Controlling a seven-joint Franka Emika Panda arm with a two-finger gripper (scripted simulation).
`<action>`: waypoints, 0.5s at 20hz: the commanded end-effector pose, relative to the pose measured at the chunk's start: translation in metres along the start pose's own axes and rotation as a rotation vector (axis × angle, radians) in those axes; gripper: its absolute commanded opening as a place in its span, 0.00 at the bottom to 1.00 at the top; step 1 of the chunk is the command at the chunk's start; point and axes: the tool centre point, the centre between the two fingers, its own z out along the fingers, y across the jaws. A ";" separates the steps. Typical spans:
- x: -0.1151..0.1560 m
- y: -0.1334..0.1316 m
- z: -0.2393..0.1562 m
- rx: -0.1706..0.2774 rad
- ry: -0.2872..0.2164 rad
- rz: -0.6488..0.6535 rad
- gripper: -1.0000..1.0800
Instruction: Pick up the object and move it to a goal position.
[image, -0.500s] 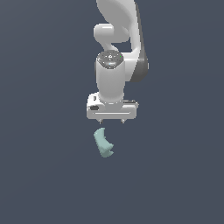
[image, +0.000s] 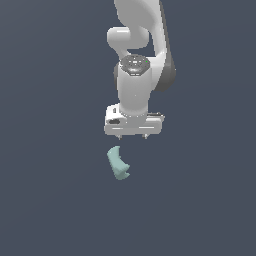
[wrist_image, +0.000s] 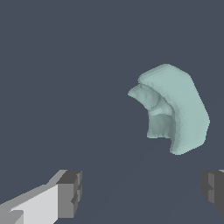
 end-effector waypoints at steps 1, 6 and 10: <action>-0.001 -0.003 -0.001 -0.001 -0.002 -0.002 0.96; 0.001 0.000 0.000 -0.001 -0.002 -0.014 0.96; 0.006 0.004 0.003 -0.002 -0.003 -0.045 0.96</action>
